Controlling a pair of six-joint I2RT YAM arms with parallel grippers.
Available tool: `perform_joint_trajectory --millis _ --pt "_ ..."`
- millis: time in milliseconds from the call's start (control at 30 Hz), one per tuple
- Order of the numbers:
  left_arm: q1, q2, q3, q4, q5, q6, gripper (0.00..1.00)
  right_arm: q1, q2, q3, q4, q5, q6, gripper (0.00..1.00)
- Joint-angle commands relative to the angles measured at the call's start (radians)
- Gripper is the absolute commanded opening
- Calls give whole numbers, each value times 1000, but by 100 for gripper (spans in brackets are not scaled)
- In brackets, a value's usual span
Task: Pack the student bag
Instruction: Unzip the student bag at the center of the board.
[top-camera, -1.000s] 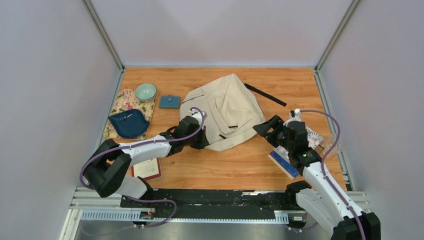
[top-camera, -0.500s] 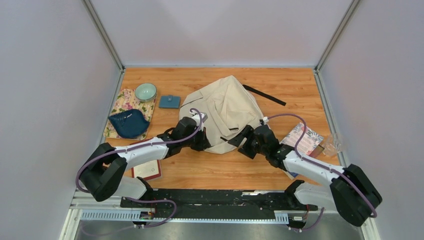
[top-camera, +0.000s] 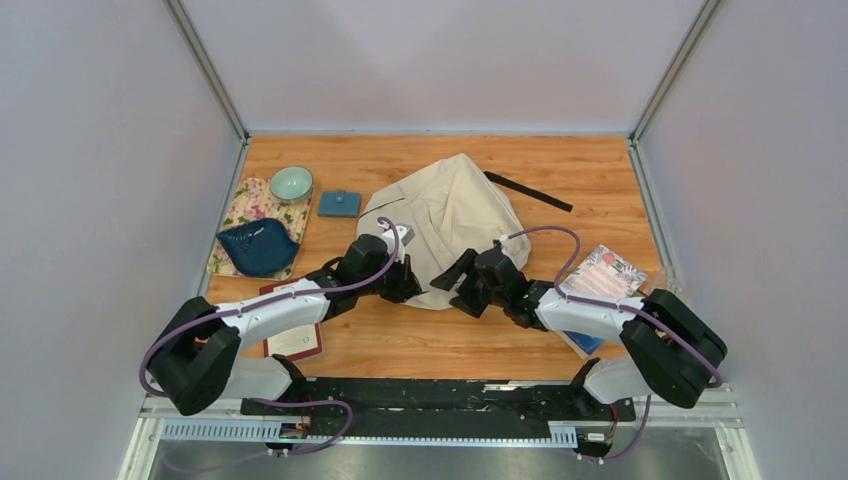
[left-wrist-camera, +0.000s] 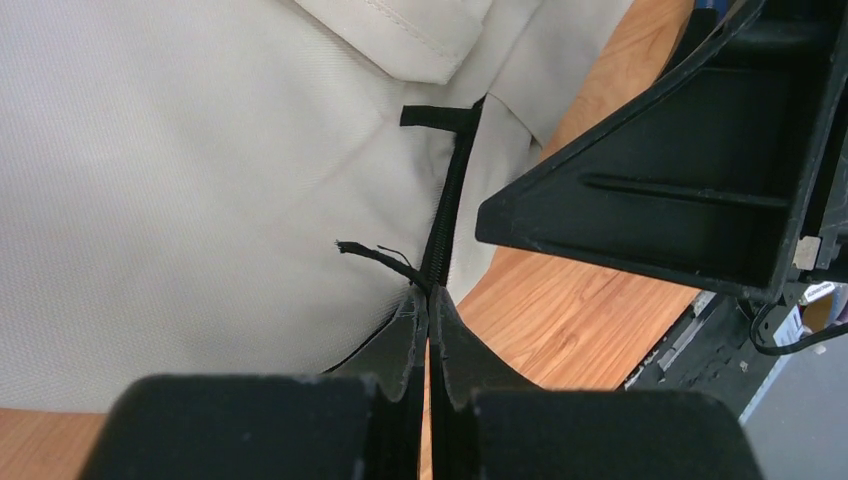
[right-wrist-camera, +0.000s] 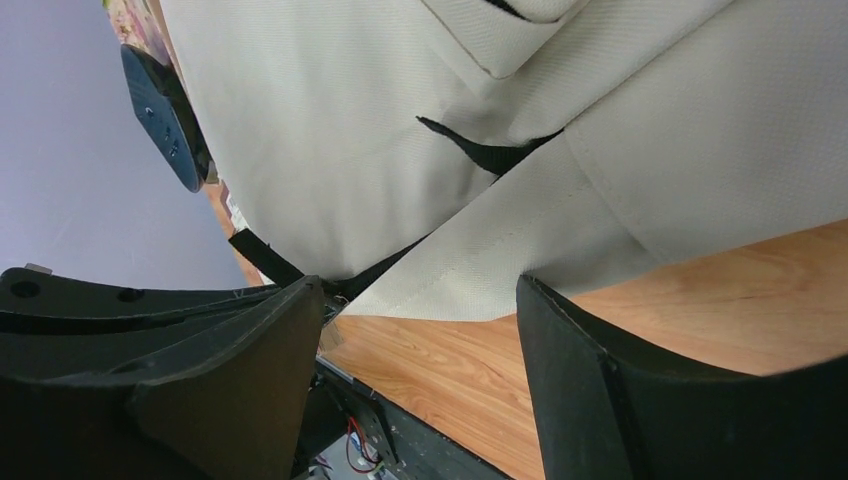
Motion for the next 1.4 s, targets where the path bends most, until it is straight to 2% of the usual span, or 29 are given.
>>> perform_joint_trajectory --millis 0,400,533,567,633,667,767,933,1133,1200,1367 --pt "1 -36 4 49 48 24 0 20 15 50 -20 66 64 73" --pt "-1 -90 -25 97 147 62 0 11 125 73 49 85 144 55" --pt "-1 -105 -42 104 177 74 0 6 154 93 60 82 139 44" --pt "-1 -106 -45 107 182 76 0 4 157 92 66 80 138 34" --pt "-1 -111 -48 104 179 76 0 3 153 84 78 89 133 24" --pt "-1 -113 -48 98 179 77 0 4 147 79 81 96 130 13" --pt "-1 -116 -42 80 165 88 0 -5 107 56 55 137 112 0" --pt "-1 -128 -22 29 86 108 0 -38 -28 4 -3 247 27 0" --pt "-1 -162 -12 -96 -80 157 0 -129 -189 -62 -49 349 -184 0" --pt "1 -174 -25 -104 -129 165 0 -178 -223 -66 -48 286 -270 0" --pt "1 -194 -28 -172 -146 151 0 -342 -218 -2 -101 136 -413 0"
